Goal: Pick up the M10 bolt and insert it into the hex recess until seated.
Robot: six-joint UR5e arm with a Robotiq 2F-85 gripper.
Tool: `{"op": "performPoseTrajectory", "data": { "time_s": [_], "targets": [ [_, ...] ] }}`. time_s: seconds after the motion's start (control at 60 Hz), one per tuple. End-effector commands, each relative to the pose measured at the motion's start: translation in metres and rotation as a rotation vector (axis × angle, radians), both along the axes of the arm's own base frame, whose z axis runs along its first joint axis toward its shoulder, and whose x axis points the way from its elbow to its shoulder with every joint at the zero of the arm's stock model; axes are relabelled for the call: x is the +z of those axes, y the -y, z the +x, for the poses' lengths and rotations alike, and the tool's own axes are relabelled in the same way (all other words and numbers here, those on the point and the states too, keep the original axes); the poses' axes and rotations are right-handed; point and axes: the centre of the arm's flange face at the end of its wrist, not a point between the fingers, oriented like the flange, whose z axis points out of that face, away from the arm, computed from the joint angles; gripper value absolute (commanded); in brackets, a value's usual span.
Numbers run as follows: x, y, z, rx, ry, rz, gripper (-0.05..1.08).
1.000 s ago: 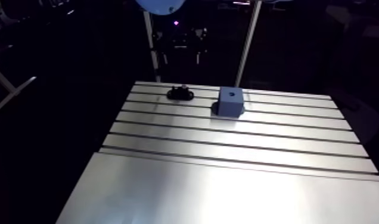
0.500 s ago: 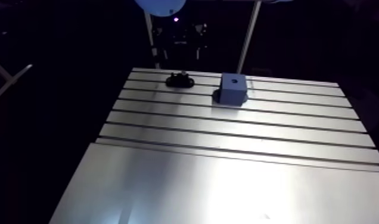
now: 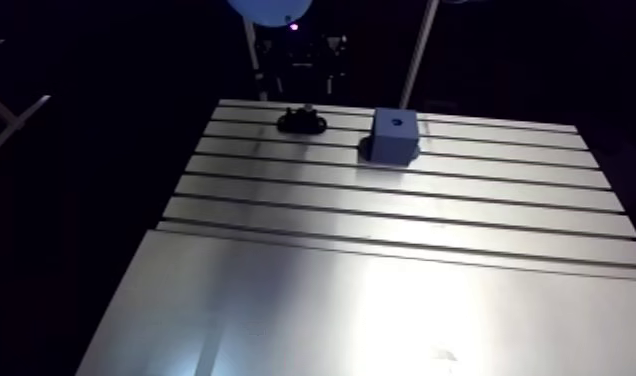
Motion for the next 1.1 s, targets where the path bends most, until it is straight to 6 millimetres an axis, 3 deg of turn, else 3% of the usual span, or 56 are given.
{"op": "performPoseTrajectory", "data": {
  "time_s": [0.017,0.5,1.1],
  "targets": [
    [-0.005,0.000,-0.001,-0.030,0.005,-0.008,0.21],
    [-0.027,0.000,-0.002,-0.033,0.039,0.002,0.38],
    [-0.031,0.000,-0.005,-0.032,0.032,0.002,0.43]
  ]
}}
